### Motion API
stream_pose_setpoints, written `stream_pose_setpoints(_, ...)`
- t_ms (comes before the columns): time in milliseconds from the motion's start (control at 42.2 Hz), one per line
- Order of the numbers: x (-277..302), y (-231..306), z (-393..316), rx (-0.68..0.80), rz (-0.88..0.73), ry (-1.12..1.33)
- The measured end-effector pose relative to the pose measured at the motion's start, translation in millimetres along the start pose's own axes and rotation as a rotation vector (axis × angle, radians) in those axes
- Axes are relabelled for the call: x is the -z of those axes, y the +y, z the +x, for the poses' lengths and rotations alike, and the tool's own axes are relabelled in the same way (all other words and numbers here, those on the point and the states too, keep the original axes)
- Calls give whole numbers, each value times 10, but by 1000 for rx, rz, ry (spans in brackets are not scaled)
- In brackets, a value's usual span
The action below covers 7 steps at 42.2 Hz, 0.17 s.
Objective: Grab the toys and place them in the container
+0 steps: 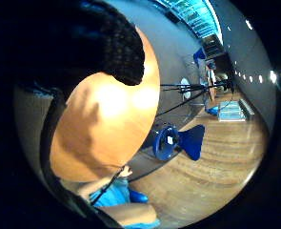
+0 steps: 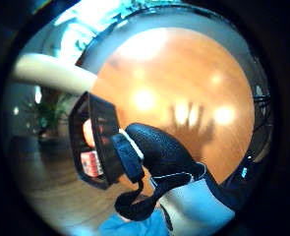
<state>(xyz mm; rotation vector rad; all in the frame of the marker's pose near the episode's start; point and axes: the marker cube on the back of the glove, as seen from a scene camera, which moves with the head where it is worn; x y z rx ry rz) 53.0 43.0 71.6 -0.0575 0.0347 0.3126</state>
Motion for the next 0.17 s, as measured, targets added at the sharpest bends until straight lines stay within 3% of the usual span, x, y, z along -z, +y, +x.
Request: stream_pose_setpoints(166, -40, 54, 49, 6, -1, -29)
